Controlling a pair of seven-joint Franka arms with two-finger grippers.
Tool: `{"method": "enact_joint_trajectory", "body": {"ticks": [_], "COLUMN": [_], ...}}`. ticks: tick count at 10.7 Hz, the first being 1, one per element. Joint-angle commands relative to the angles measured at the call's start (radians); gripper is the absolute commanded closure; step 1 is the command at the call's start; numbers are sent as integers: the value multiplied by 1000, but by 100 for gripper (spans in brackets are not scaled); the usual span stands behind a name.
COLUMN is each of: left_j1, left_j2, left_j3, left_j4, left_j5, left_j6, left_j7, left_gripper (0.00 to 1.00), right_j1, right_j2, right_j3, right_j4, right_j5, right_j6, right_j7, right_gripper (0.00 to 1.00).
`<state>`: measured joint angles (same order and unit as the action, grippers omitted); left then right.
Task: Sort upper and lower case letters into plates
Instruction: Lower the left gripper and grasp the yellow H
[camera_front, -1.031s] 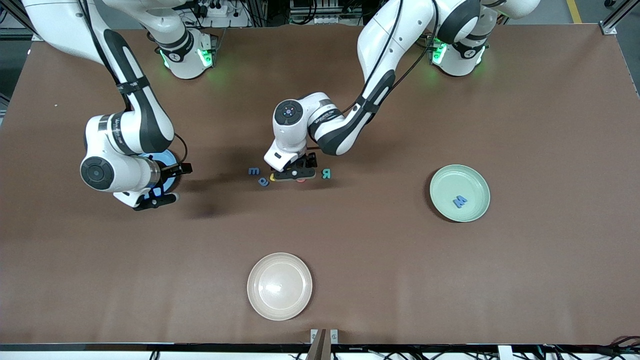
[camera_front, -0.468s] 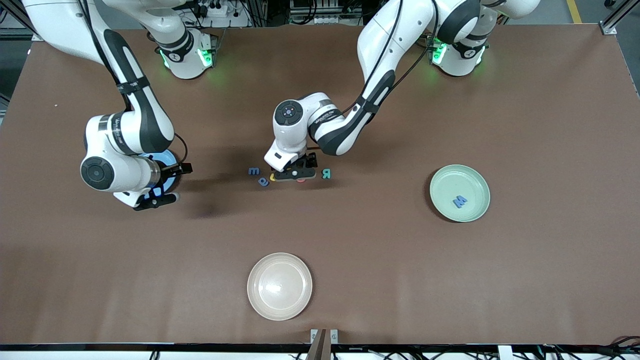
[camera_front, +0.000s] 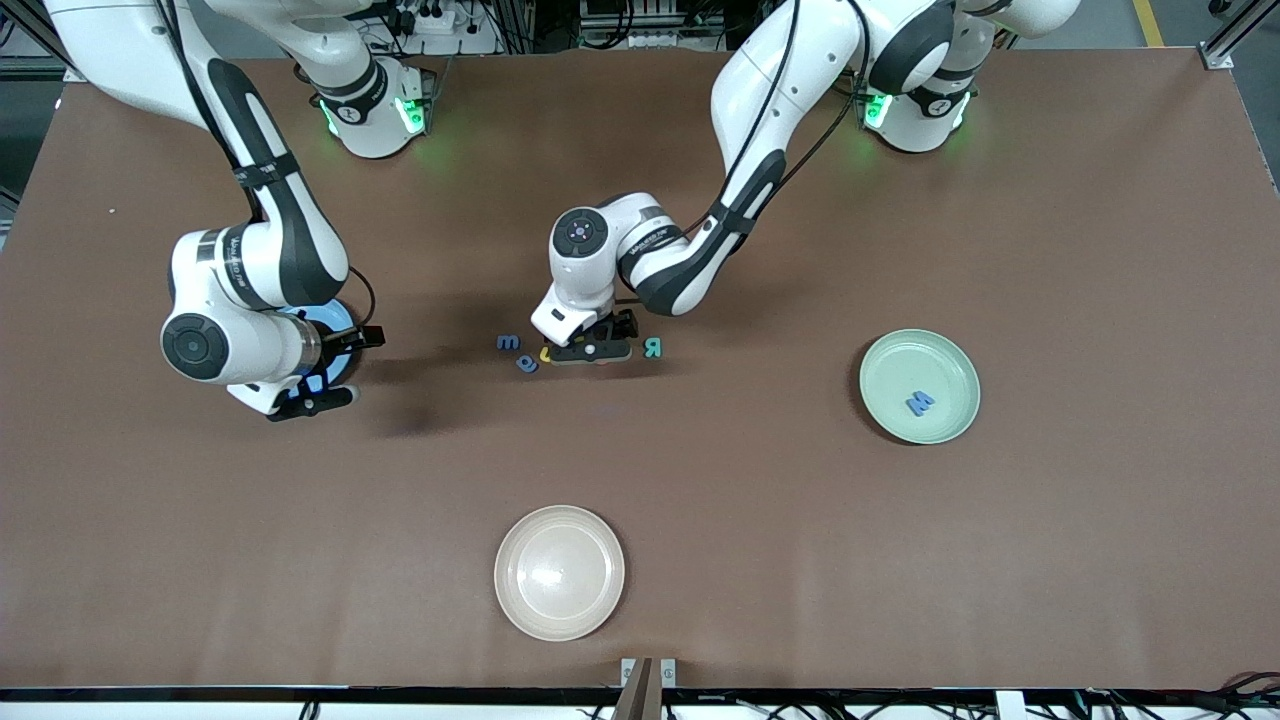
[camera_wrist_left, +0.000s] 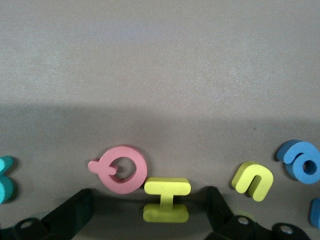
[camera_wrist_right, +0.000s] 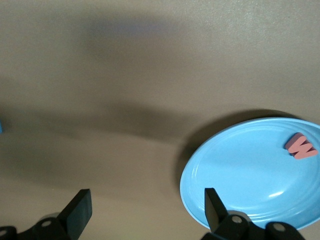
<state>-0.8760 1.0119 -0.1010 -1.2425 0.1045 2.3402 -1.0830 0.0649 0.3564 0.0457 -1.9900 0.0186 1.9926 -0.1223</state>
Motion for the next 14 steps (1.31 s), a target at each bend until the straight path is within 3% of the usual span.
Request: {"method": "enact_joint_trajectory", "body": {"ticks": [1, 6, 10, 14], "left_j1": [-8, -9, -8, -8], "left_j2": [19, 22, 20, 20], "left_j3": [6, 7, 10, 14], "left_j4": [25, 24, 24, 24], "left_j5": [-8, -8, -8, -6], "left_j6": [10, 10, 10, 10], "left_j7": [20, 23, 23, 49], "left_gripper": [0, 0, 31, 40], "right_j1": [3, 3, 3, 3], "right_j2": [-16, -16, -16, -14], "right_j3": [0, 0, 0, 0], "right_j4": [-23, -23, -23, -23], "right_j5": [11, 11, 12, 12], "right_j6": [11, 11, 11, 11], "right_j7": [16, 16, 18, 16], "right_gripper": [1, 1, 1, 1]}}
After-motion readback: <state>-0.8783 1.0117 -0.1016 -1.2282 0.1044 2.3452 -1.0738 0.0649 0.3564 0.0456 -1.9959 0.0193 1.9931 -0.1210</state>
